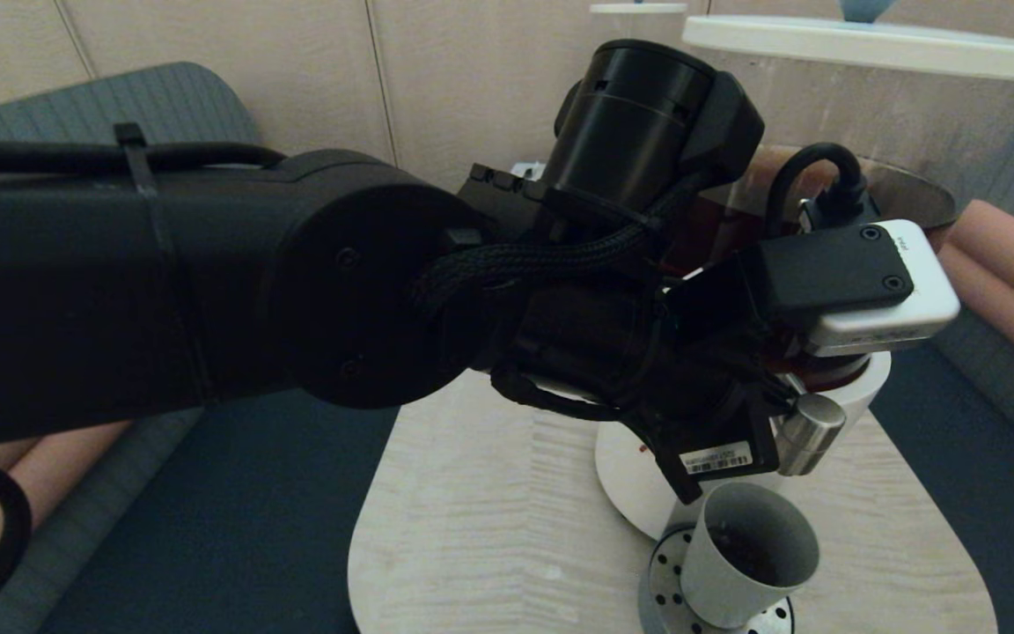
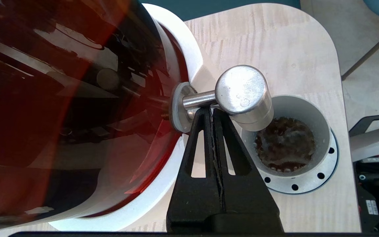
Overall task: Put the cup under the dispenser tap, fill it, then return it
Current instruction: Turn off the faucet
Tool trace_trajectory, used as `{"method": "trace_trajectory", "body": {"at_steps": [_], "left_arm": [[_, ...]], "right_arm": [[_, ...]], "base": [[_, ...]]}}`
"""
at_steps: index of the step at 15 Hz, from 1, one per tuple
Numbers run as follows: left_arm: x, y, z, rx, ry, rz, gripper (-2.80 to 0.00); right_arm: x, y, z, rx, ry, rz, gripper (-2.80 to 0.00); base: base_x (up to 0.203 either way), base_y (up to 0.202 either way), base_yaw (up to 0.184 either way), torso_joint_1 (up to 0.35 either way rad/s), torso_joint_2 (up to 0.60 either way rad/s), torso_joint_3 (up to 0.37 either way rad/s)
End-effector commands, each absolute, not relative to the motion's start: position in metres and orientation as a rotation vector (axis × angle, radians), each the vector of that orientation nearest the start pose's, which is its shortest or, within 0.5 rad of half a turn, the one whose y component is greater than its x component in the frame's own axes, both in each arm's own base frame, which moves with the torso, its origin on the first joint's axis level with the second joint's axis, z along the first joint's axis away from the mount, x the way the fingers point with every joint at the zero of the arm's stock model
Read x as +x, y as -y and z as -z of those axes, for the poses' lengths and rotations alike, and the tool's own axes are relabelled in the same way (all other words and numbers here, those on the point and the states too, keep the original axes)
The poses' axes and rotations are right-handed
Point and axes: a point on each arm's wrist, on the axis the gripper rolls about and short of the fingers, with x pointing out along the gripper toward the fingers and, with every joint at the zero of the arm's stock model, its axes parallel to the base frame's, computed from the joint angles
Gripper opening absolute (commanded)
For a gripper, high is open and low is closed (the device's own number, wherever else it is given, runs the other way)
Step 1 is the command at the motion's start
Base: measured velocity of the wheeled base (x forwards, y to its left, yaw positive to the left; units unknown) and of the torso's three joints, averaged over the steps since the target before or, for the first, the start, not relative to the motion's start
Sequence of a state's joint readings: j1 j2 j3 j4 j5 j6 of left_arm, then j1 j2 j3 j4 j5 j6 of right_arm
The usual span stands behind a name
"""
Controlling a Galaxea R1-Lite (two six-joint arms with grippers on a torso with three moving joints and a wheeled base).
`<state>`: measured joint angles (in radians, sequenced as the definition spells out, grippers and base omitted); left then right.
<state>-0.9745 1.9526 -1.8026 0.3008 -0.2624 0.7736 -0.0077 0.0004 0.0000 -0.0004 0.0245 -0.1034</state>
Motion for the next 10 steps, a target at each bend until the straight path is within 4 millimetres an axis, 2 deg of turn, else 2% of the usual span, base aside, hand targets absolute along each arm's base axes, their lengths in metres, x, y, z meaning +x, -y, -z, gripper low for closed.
{"method": "trace_trajectory", "body": {"at_steps": [1,10], "left_arm": [[0.2116,0.3230,-0.2841,0.828,0.049,1.342,-2.80],[0.2087,0.3187,-0.2865,0.823,0.064,1.337,-2.80]], "right_arm": [[-0.0223,-0.0007,-0.0729,-0.104,-0.005,-0.017,-2.80],[-0.0223,-0.0007,-0.0730,-0.104,-0.004,-0.017,-2.80]], "base": [[0.000,0.000,0.000,0.000,0.00,0.000],[0.000,0.000,0.000,0.000,0.00,0.000]]}}
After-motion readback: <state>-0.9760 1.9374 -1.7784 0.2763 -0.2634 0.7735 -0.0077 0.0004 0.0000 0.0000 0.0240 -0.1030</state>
